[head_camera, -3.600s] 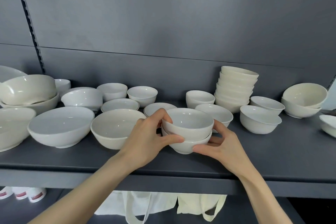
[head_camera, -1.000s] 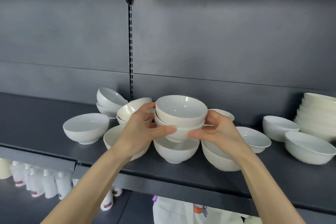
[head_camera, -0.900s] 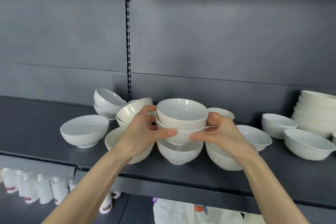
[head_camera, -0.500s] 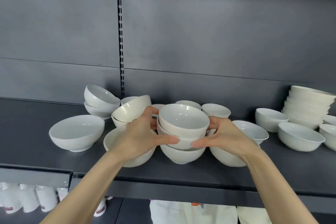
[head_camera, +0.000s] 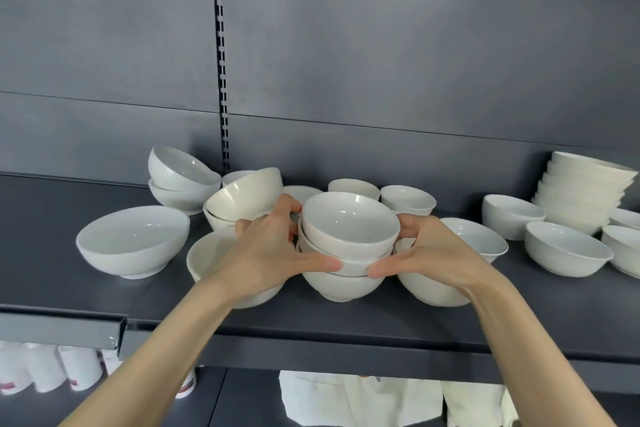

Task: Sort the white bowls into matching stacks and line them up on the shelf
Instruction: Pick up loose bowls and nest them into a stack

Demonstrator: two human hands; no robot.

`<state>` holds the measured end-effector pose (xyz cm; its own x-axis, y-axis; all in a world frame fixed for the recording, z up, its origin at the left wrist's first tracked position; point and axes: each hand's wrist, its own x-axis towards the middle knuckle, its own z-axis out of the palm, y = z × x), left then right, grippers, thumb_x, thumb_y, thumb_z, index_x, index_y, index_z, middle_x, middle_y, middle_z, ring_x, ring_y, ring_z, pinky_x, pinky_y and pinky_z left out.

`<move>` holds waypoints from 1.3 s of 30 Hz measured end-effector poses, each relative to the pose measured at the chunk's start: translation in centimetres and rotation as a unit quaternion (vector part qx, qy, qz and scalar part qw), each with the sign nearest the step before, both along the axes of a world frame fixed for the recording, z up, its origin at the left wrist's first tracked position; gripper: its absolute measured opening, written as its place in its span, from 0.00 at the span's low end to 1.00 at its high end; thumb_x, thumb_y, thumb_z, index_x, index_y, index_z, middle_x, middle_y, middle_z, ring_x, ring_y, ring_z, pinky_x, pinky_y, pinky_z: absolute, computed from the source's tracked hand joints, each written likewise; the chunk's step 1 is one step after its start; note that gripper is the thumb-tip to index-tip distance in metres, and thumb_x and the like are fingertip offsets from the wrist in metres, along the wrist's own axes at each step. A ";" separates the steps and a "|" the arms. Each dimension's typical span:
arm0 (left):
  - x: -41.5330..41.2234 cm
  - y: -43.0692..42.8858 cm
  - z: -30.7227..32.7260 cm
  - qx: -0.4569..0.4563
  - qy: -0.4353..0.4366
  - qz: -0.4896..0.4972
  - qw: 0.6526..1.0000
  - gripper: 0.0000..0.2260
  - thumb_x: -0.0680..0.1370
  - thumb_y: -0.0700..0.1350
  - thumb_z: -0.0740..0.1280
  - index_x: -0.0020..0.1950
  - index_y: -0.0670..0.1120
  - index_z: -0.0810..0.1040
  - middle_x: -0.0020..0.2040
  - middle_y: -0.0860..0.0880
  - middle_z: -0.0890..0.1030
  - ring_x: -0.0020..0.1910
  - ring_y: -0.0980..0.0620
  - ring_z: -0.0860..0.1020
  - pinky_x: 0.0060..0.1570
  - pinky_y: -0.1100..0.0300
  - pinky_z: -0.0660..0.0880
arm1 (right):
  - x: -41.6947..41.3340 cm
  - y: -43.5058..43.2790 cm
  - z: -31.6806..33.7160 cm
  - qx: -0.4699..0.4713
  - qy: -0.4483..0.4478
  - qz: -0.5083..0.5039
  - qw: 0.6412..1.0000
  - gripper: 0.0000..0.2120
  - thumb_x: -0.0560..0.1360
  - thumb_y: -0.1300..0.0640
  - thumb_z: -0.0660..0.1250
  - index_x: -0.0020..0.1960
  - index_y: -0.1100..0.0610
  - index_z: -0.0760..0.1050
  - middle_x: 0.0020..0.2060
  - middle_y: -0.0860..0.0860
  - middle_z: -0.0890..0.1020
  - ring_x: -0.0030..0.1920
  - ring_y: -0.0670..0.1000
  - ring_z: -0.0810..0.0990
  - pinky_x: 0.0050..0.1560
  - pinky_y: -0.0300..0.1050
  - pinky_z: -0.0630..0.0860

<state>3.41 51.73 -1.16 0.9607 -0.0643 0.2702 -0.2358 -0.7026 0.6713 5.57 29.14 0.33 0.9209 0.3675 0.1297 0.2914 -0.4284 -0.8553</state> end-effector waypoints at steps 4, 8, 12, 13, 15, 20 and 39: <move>-0.1 0.0 -0.3 -0.008 0.004 -0.001 1.000 0.31 0.63 0.59 0.77 0.57 0.54 0.65 0.45 0.64 0.73 0.45 0.72 0.64 0.58 0.57 0.61 | 0.1 -0.2 -0.2 -0.012 -0.008 0.002 1.000 0.26 0.61 0.67 0.79 0.56 0.53 0.79 0.44 0.39 0.85 0.48 0.35 0.81 0.42 0.23 0.71; -0.2 -0.1 -0.3 0.002 0.003 -0.002 1.000 0.31 0.63 0.60 0.77 0.57 0.53 0.65 0.45 0.62 0.75 0.47 0.70 0.67 0.58 0.57 0.60 | 0.2 -0.3 -0.2 -0.021 -0.011 0.002 1.000 0.26 0.61 0.65 0.80 0.56 0.51 0.79 0.47 0.39 0.85 0.51 0.35 0.80 0.45 0.23 0.72; -0.6 -0.3 0.0 0.011 0.029 0.000 1.000 0.35 0.57 0.67 0.72 0.57 0.54 0.64 0.50 0.61 0.76 0.55 0.59 0.73 0.59 0.56 0.59 | 0.1 -0.4 -0.2 -0.031 -0.018 0.004 0.999 0.25 0.62 0.63 0.80 0.56 0.48 0.78 0.48 0.38 0.84 0.52 0.35 0.79 0.50 0.26 0.74; -0.7 -0.4 0.0 0.021 0.032 0.007 0.999 0.35 0.58 0.68 0.71 0.58 0.55 0.64 0.52 0.61 0.76 0.57 0.57 0.72 0.57 0.57 0.58 | 0.0 -0.4 -0.2 -0.031 -0.019 0.008 0.999 0.25 0.63 0.63 0.80 0.55 0.48 0.78 0.48 0.38 0.84 0.52 0.35 0.79 0.51 0.26 0.74; -1.4 -0.7 0.3 0.054 0.012 0.038 0.998 0.36 0.62 0.67 0.73 0.63 0.55 0.64 0.58 0.58 0.74 0.59 0.54 0.69 0.55 0.58 0.57 | -0.3 -0.4 -0.1 -0.029 -0.022 0.016 0.999 0.23 0.64 0.64 0.78 0.54 0.47 0.78 0.47 0.37 0.84 0.50 0.32 0.78 0.48 0.25 0.73; -5.9 -2.2 -1.0 -0.094 -0.191 0.085 0.973 0.20 0.68 0.50 0.76 0.55 0.59 0.70 0.47 0.62 0.73 0.50 0.64 0.71 0.49 0.74 0.65 | -0.7 -0.7 -0.2 -0.009 -0.034 -0.023 0.999 0.32 0.64 0.56 0.79 0.58 0.37 0.65 0.56 0.33 0.74 0.48 0.19 0.69 0.48 0.18 0.67; -3.9 -5.6 -7.2 -0.337 0.041 0.034 0.940 0.35 0.69 0.47 0.76 0.72 0.49 0.65 0.66 0.55 0.74 0.60 0.57 0.75 0.56 0.65 0.72 | -0.2 0.2 0.2 -0.047 0.028 0.005 0.998 0.47 0.60 0.46 0.80 0.73 0.49 0.60 0.61 0.42 0.77 0.61 0.39 0.75 0.58 0.34 0.71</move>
